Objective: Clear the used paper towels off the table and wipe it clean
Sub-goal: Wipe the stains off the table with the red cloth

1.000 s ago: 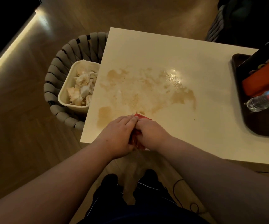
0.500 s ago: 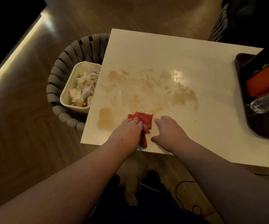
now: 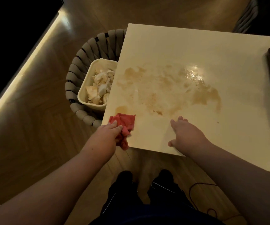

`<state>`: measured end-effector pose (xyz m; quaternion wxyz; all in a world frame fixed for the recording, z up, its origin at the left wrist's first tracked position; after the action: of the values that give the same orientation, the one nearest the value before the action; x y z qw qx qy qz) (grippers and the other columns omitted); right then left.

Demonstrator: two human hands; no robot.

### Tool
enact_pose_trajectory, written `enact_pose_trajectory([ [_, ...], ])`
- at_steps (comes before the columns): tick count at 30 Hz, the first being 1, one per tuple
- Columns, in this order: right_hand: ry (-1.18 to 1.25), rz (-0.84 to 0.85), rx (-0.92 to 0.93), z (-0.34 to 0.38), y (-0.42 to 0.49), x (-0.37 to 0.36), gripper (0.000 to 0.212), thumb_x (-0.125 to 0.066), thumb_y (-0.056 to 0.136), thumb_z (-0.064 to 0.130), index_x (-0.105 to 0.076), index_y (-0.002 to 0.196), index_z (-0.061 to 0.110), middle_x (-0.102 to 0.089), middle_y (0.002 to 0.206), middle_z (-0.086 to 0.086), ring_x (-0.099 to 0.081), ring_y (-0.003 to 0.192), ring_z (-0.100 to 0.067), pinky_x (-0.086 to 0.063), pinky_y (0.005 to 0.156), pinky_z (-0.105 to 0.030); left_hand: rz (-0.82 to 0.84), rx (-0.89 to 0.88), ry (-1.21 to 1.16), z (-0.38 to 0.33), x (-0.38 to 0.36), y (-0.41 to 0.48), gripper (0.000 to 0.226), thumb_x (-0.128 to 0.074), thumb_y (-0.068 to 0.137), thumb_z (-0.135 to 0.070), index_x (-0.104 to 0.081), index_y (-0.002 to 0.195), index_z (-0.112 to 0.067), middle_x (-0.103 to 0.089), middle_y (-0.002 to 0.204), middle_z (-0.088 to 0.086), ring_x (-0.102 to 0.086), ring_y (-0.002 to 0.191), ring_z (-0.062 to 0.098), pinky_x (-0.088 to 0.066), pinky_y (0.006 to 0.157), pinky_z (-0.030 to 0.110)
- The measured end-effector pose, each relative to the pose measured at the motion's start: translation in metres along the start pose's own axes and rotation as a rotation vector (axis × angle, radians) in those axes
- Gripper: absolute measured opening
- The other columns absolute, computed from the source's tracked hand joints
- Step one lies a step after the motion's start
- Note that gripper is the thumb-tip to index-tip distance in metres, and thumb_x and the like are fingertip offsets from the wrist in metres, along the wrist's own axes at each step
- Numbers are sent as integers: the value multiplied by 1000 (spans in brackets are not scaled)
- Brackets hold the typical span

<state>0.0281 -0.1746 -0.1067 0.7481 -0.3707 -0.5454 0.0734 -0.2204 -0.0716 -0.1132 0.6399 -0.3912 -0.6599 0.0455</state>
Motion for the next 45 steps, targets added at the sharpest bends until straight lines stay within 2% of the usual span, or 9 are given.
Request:
enact_pose_trajectory([
  [4,-17,43,-24,4,6,0,94,-75,90,31,-16,162,17,-2,169,-12,-11,155,-31,-32,118,-43,-52,8,-8,0,10,22,68,-57,101,-12,-28,158,-33,-16,169,-5,-17,154,25,-17,124,44],
  [10,-61,55,-40,9,9,5,91,-77,89,30,-22,160,16,-7,169,-14,-19,154,-33,-38,114,-44,-55,10,-3,-21,38,72,74,-57,98,-3,-27,160,-30,-11,170,-1,-19,154,27,-21,124,45],
  [13,-55,47,-36,9,6,5,92,-77,89,30,-21,161,16,-7,169,-13,-18,154,-32,-37,115,-43,-62,-2,16,-24,30,68,71,-58,99,-6,-28,159,-29,-14,169,0,-22,153,27,-23,124,43],
  [17,-55,35,-22,7,3,5,93,-76,89,33,-19,161,18,-6,169,-12,-18,154,-31,-36,116,-44,103,-47,46,-28,12,40,74,-62,100,-15,-22,161,-31,-9,170,-1,-13,155,26,-11,125,39],
  [20,-55,40,-24,5,3,3,95,-75,91,33,-14,162,18,-3,169,-12,-13,155,-31,-32,118,-44,8,-120,-9,-9,-5,1,67,-58,102,-14,-28,158,-36,-16,168,-7,-16,153,21,-12,123,34],
  [24,-54,55,-28,5,5,2,95,-73,92,32,-10,163,18,0,169,-12,-10,155,-31,-31,118,-44,-30,-73,-106,14,-3,-11,63,-58,101,-13,-35,156,-36,-22,166,-12,-19,151,19,-11,121,31],
  [29,-51,85,-31,8,9,4,96,-73,92,30,-9,163,16,2,169,-14,-7,156,-32,-30,119,-44,-174,-94,-273,11,21,13,46,-63,96,-6,-63,139,-23,-51,152,2,-48,137,26,-38,113,40],
  [33,-37,80,-30,7,10,4,94,-73,92,29,-12,162,16,0,169,-14,-7,156,-33,-30,119,-43,-153,42,-216,2,33,47,55,-59,100,-12,-48,150,-31,-32,164,-4,-31,149,20,-24,124,39],
  [45,-41,60,-37,7,10,3,92,-73,93,27,-14,162,17,-1,169,-15,-9,155,-34,-34,117,-44,-69,-62,-18,-69,29,46,63,-58,100,-20,-34,156,-38,-24,167,-7,-33,141,26,-32,117,43],
])
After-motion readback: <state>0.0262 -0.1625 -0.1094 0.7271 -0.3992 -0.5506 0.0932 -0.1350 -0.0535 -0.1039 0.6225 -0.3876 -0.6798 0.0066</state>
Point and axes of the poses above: each hand's wrist, its own y-axis towards the middle knuckle, its own x-axis out of the back of the hand, z = x × y, the point moved 2 cm from there along y, towards the middle knuckle
